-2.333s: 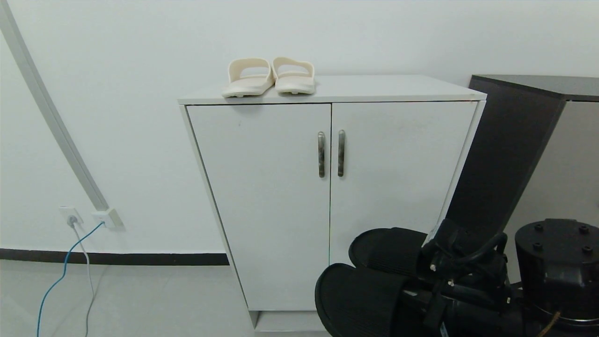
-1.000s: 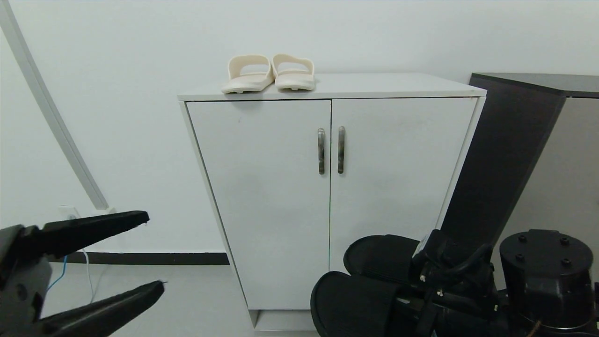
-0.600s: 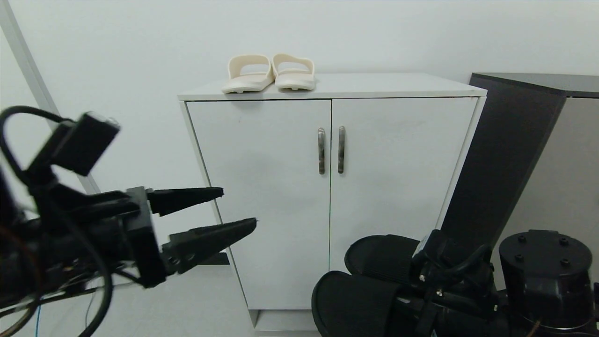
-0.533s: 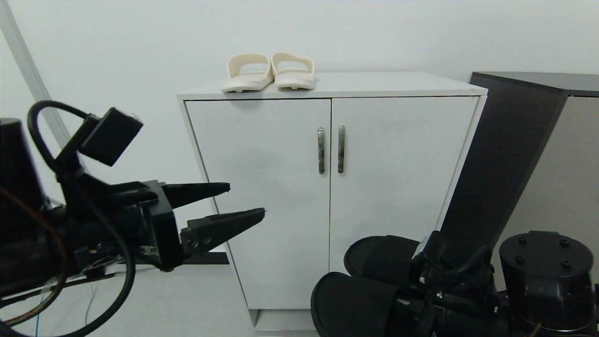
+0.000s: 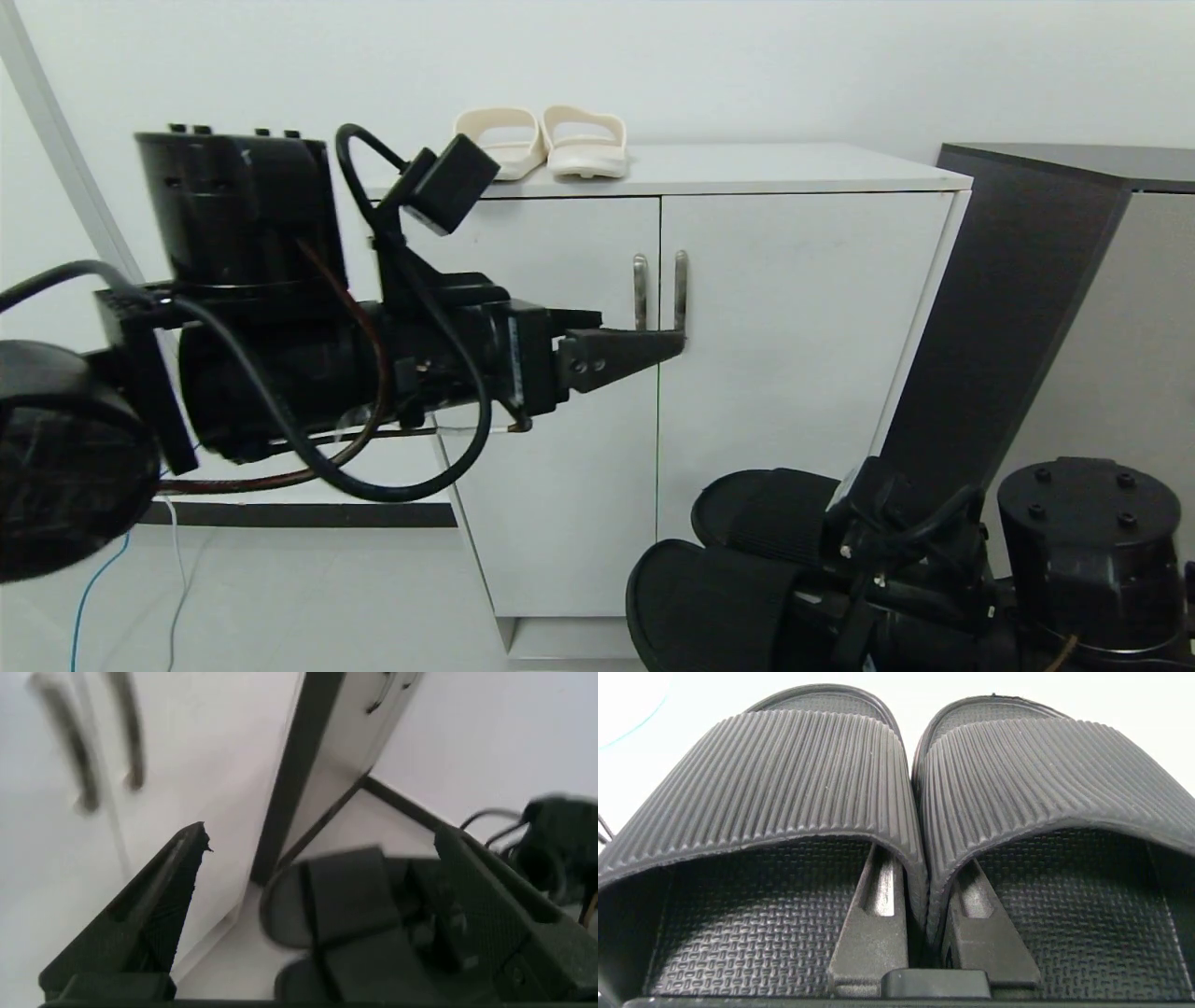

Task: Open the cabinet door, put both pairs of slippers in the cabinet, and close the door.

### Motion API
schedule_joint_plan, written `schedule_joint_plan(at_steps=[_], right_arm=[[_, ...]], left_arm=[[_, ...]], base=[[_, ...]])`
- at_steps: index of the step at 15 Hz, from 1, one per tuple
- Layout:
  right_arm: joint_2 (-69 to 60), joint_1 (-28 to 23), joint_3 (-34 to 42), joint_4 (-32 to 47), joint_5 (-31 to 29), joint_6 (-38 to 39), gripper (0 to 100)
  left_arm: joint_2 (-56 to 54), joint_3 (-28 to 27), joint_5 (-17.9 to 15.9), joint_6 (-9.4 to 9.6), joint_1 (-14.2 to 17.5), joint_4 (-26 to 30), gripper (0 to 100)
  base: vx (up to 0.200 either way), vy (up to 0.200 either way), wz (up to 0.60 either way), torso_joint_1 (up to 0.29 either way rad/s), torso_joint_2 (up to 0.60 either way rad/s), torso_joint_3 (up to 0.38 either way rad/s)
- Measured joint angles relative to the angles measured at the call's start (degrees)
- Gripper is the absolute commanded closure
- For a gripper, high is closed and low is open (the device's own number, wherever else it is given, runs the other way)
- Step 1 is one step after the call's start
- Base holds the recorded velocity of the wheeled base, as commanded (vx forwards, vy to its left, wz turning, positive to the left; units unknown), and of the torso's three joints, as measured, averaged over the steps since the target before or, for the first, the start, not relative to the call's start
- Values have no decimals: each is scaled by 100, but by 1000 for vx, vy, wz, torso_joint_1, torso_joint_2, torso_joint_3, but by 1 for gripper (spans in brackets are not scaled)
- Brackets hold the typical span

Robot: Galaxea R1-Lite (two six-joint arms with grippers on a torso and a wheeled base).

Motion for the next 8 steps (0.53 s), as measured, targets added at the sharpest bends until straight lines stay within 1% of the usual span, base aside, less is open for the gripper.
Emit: schedule_joint_plan(at_steps=[2, 3, 4, 8], right_arm=[[0, -4, 15, 2, 0, 0, 100], [2, -4, 23, 6, 0, 0, 100], [9, -4, 28, 5, -2, 0, 100], [39, -4, 33, 5, -5, 0, 100]], left_arm=[[471, -549, -79, -91, -93, -4, 0], [707, -819, -96, -171, -121, -4, 0], [945, -1108, -115, -301, -138, -9, 0], [1679, -1924, -118, -742, -134, -4, 0]], base=[[0, 0, 0, 0, 0, 0], [0, 0, 0, 0, 0, 0], [0, 0, 0, 0, 0, 0], [0, 0, 0, 0, 0, 0]])
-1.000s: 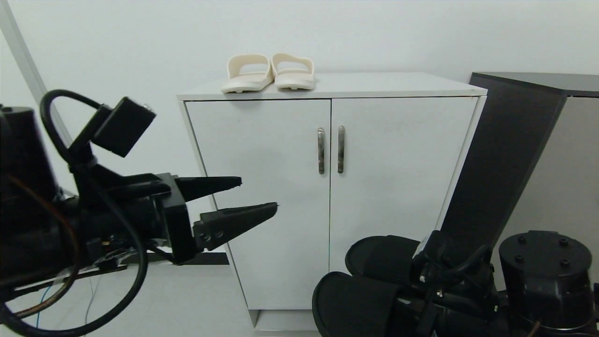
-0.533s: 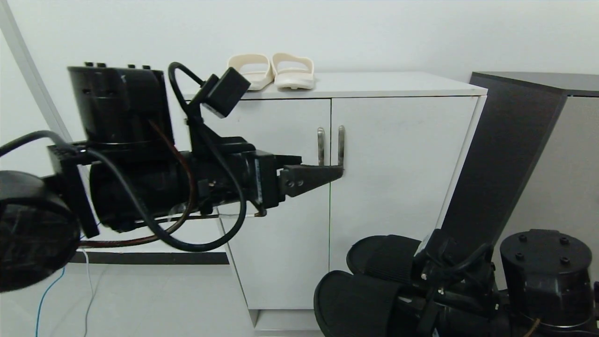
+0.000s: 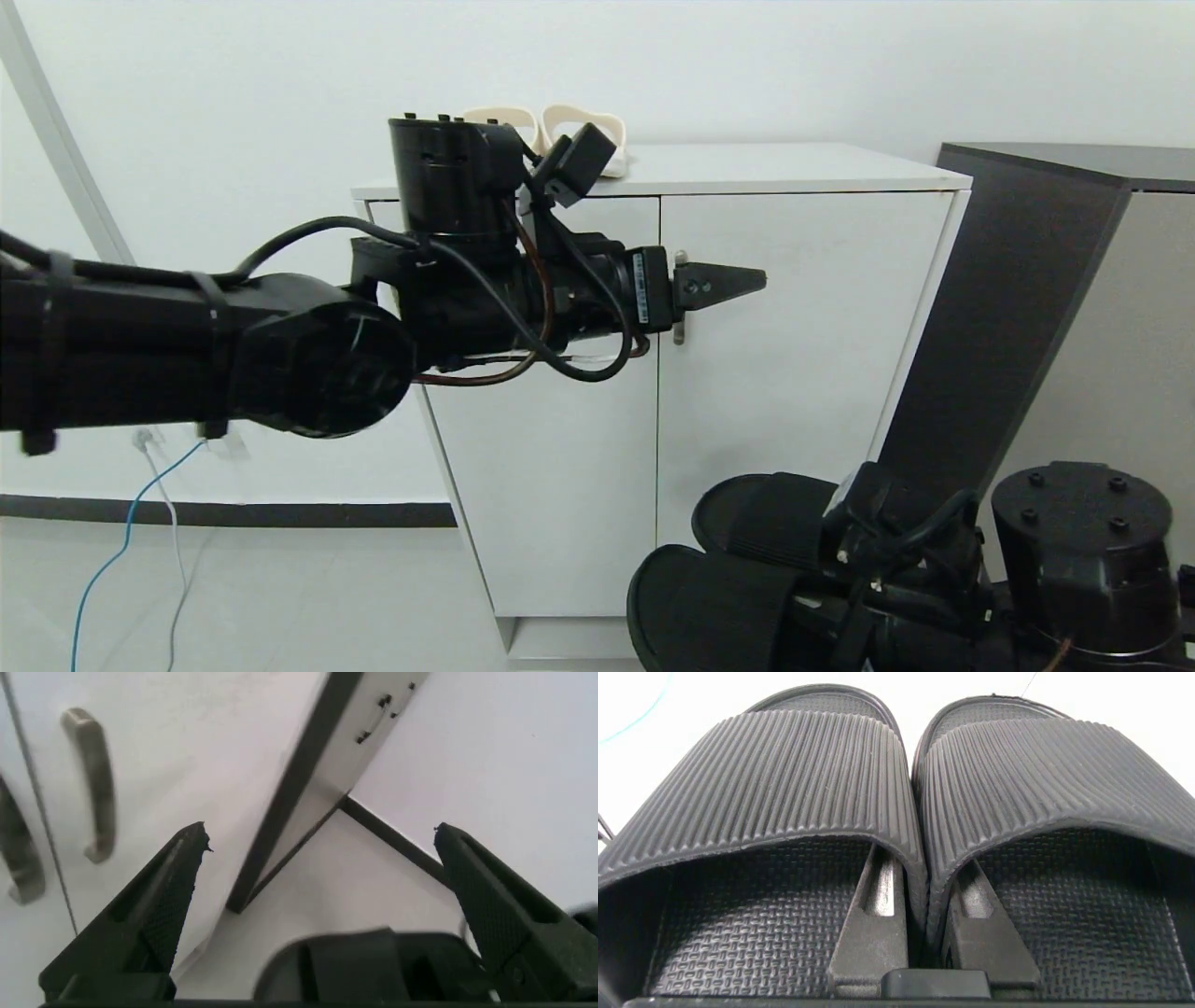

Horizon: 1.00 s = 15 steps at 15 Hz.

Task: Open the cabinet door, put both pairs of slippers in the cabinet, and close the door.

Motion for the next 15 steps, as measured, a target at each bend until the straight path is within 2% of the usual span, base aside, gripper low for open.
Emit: schedule_joint_plan(at_steps=[3, 5, 10, 15], right_arm=[[10, 0, 0, -2, -2, -2, 100], [10, 0, 0, 0, -2, -2, 100], [11, 0, 0, 0, -11, 0, 100], [11, 0, 0, 1, -11, -9, 100]], left_arm=[[407, -389, 129, -49, 50, 1, 0], [600, -596, 438, -61, 74, 4, 0], [958, -996, 936, -77, 210, 9, 0], [1242, -1208, 895, -79, 272, 6, 0]], base=[[0, 0, 0, 0, 0, 0], [0, 0, 0, 0, 0, 0], [0, 0, 0, 0, 0, 0], [0, 0, 0, 0, 0, 0]])
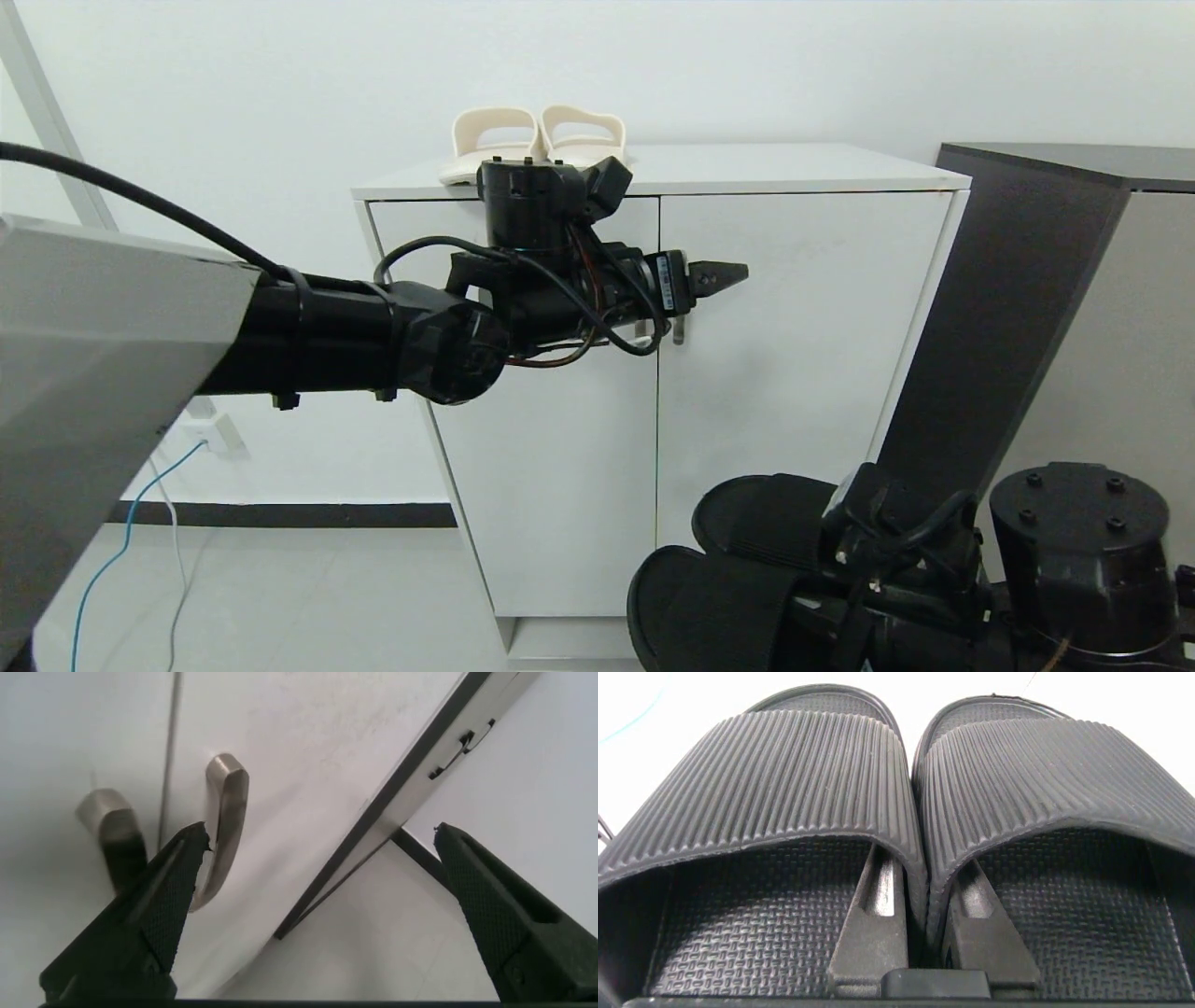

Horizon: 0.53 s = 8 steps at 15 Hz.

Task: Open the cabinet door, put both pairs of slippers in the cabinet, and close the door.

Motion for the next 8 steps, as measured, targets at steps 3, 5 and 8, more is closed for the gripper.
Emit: schedule_joint_plan(at_steps=[3, 5, 8], right_arm=[[0, 0, 0, 0, 0, -2, 100], [0, 0, 0, 0, 0, 5, 100], [0, 15, 52, 2, 22, 6, 100]], left_arm=[[166, -163, -71, -5, 4, -2, 0], [227, -210, -106, -5, 4, 2, 0], [257, -185, -87, -28, 15, 2, 100]], base=[[0, 0, 0, 0, 0, 0], [0, 0, 0, 0, 0, 0], [0, 0, 0, 0, 0, 0]])
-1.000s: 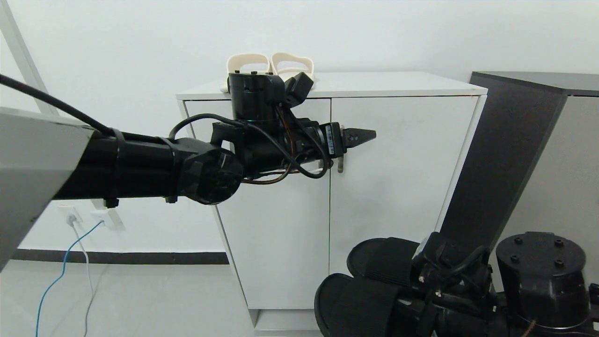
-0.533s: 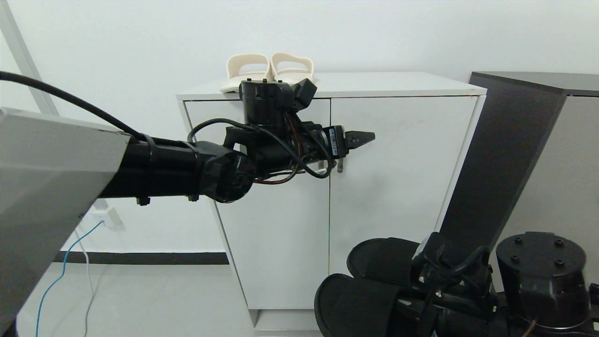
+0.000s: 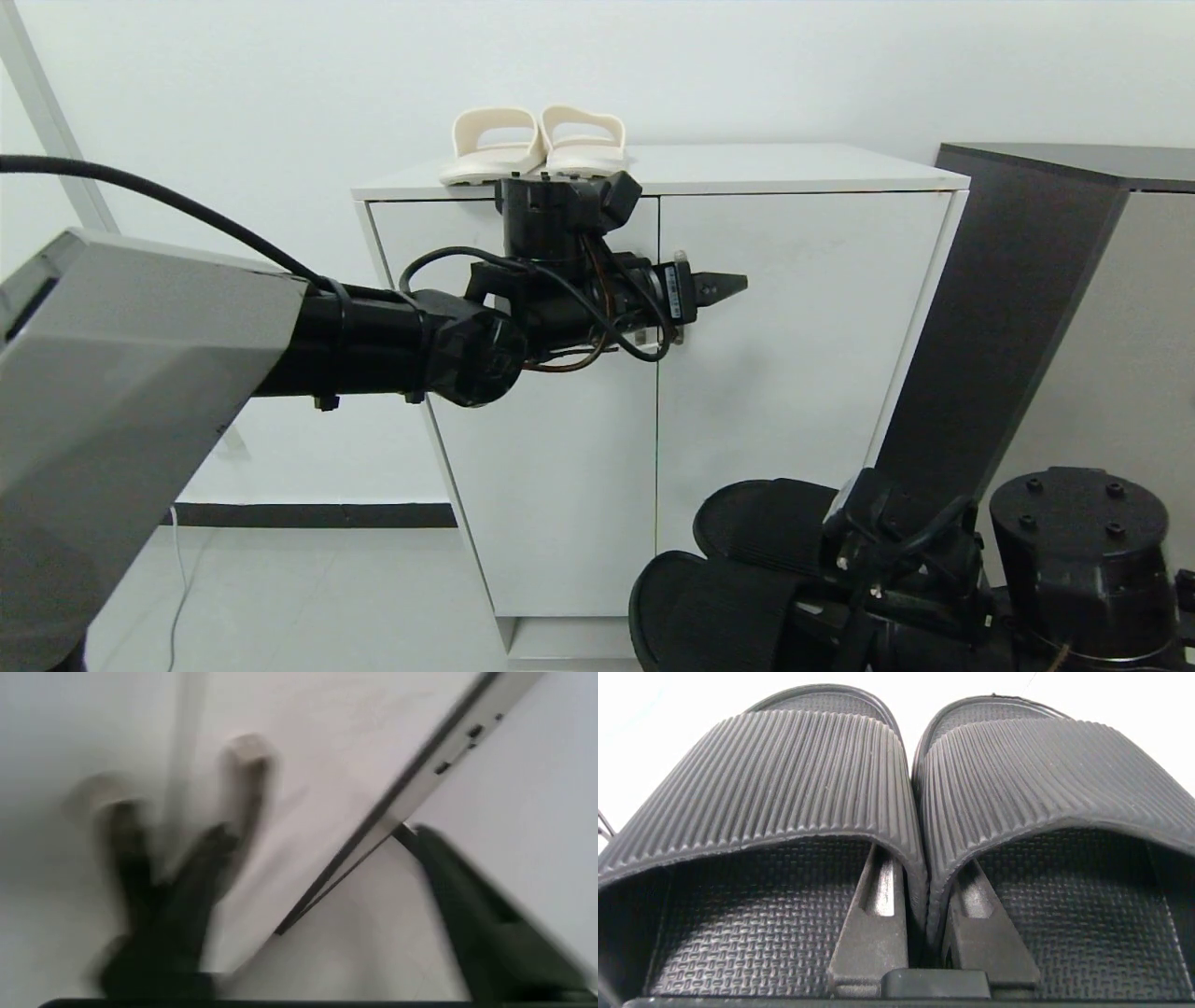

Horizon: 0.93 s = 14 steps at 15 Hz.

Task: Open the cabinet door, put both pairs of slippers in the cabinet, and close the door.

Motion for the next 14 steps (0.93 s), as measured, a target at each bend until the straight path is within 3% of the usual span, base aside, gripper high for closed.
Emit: schedule_joint_plan(at_steps=[3, 14], right_arm=[[0, 27, 33, -2, 13, 0, 100], [-34, 149, 199, -4, 297, -78, 100]], left_arm=[[-22, 95, 24, -112, 6, 11, 100], [-940, 1451, -13, -84, -336, -299, 100]], base=[[0, 0, 0, 0, 0, 0], [0, 0, 0, 0, 0, 0]])
